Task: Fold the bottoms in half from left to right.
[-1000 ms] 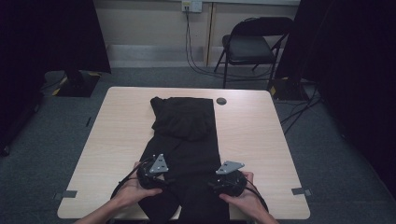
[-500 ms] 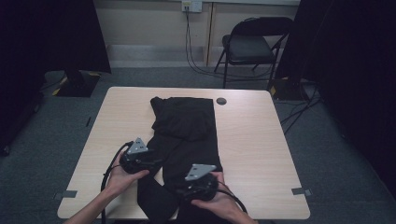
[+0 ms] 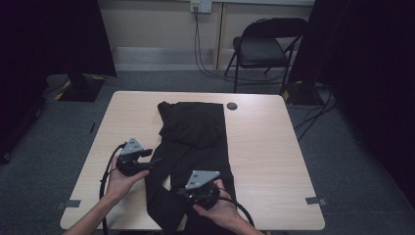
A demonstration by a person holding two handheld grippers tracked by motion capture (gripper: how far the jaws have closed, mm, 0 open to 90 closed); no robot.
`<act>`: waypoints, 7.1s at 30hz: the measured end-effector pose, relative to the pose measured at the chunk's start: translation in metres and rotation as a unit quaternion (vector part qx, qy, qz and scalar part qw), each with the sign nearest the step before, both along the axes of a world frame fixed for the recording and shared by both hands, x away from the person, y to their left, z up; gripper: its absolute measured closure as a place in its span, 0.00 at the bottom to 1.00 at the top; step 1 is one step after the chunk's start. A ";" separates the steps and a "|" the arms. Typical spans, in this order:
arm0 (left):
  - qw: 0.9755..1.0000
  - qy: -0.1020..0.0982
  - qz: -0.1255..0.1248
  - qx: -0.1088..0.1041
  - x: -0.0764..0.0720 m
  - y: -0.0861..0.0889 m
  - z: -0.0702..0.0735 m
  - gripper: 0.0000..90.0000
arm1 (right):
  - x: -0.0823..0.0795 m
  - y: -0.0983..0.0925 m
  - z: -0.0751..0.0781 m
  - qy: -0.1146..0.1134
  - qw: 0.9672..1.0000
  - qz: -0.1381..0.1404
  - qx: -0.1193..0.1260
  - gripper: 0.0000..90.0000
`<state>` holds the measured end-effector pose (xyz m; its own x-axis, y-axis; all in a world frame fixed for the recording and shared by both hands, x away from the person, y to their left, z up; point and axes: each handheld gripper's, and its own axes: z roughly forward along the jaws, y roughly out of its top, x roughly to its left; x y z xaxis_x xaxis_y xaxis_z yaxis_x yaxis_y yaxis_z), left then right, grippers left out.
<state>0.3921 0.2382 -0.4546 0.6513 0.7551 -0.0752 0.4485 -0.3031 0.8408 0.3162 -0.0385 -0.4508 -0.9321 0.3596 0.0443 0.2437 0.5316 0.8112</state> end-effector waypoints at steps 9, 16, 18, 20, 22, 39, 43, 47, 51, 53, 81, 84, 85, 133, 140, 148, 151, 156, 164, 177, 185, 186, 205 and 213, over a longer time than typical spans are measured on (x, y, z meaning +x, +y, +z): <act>1.000 0.017 0.013 0.015 0.006 0.002 -0.008 0.50 | 0.033 -0.096 0.037 -0.044 0.986 -0.154 0.043 0.99; 0.999 0.023 -0.003 0.035 0.007 -0.011 -0.012 0.50 | 0.054 -0.121 -0.017 0.005 0.977 -0.206 -0.052 0.99; 0.999 0.022 -0.007 0.038 0.009 -0.015 -0.011 0.51 | 0.051 -0.118 -0.026 0.019 0.981 -0.182 -0.065 0.94; 0.999 0.015 -0.009 0.040 0.013 -0.016 -0.008 0.51 | 0.049 -0.112 -0.028 0.011 0.982 -0.173 -0.077 0.73; 0.999 0.014 -0.010 0.035 0.019 -0.017 -0.003 0.52 | 0.053 -0.110 -0.021 0.007 0.981 -0.185 -0.054 0.59; 0.998 0.026 0.035 0.037 0.137 -0.053 -0.025 0.42 | 0.216 -0.056 -0.027 0.015 0.970 -0.240 -0.047 0.33; 0.998 0.036 0.043 0.030 0.139 -0.056 -0.038 0.70 | 0.223 -0.051 -0.039 0.019 0.966 -0.250 -0.060 0.56; 0.999 0.026 0.032 -0.006 0.142 -0.053 -0.017 0.94 | 0.224 -0.059 -0.027 0.018 0.966 -0.257 -0.023 0.95; 0.999 -0.012 0.028 -0.035 0.142 -0.049 0.024 0.95 | 0.227 -0.061 0.005 -0.001 0.964 -0.264 0.001 0.96; 0.997 -0.041 0.018 -0.061 0.136 -0.046 0.055 0.95 | 0.227 -0.064 0.034 -0.017 0.963 -0.267 0.028 0.96; 0.990 0.087 -0.103 0.038 -0.002 -0.073 -0.031 0.93 | 0.059 -0.094 -0.035 0.045 0.984 -0.154 -0.077 0.96; 0.993 0.070 -0.076 0.049 0.020 -0.072 -0.034 0.92 | 0.082 -0.090 -0.039 0.035 0.982 -0.174 -0.064 0.96; 0.995 0.060 -0.059 0.053 0.035 -0.071 -0.035 0.91 | 0.099 -0.084 -0.040 0.018 0.981 -0.183 -0.067 0.96; 0.992 -0.071 -0.059 -0.091 0.059 -0.090 0.099 0.90 | 0.156 -0.108 0.059 -0.038 0.962 -0.248 0.108 0.94; 0.993 -0.040 -0.094 -0.053 0.007 -0.088 0.053 0.89 | 0.112 -0.118 0.041 -0.037 0.973 -0.218 0.071 0.94; 0.992 0.018 -0.126 -0.017 -0.012 -0.081 0.011 0.78 | 0.083 -0.115 0.001 -0.005 0.982 -0.189 0.007 0.89; 0.990 -0.001 -0.120 -0.076 -0.009 -0.064 0.023 0.58 | 0.072 -0.121 -0.006 0.007 0.984 -0.178 0.005 0.87; 0.996 0.003 -0.059 -0.060 0.016 -0.058 0.022 0.58 | 0.062 -0.120 -0.016 0.012 0.985 -0.169 -0.019 0.86; 0.999 0.041 0.011 0.004 0.055 -0.073 -0.019 0.56 | 0.055 -0.134 -0.004 -0.002 0.980 -0.199 0.004 0.52; 0.997 0.015 -0.058 0.042 0.047 -0.083 -0.022 0.43 | 0.134 -0.133 -0.027 0.019 0.956 -0.290 -0.037 0.52; 0.995 -0.002 -0.099 0.029 0.018 -0.090 -0.007 0.43 | 0.092 -0.131 -0.017 0.017 0.973 -0.227 -0.024 0.52; 0.995 -0.002 -0.099 0.029 0.018 -0.090 -0.007 0.43 | 0.092 -0.131 -0.017 0.017 0.973 -0.227 -0.024 0.52; 0.984 0.027 -0.171 0.035 -0.031 -0.085 -0.012 0.41 | 0.057 -0.095 -0.011 0.024 0.988 -0.151 -0.015 0.51; 0.989 0.034 -0.133 0.053 -0.019 -0.078 -0.019 0.50 | 0.008 -0.081 -0.034 0.031 0.994 -0.080 -0.067 0.51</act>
<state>0.3732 0.1598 -0.4740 0.8246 0.5630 -0.0559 0.3955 -0.5030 0.7685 0.3242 -0.1196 -0.4845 -0.8592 0.5099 0.0420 0.3819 0.5847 0.7158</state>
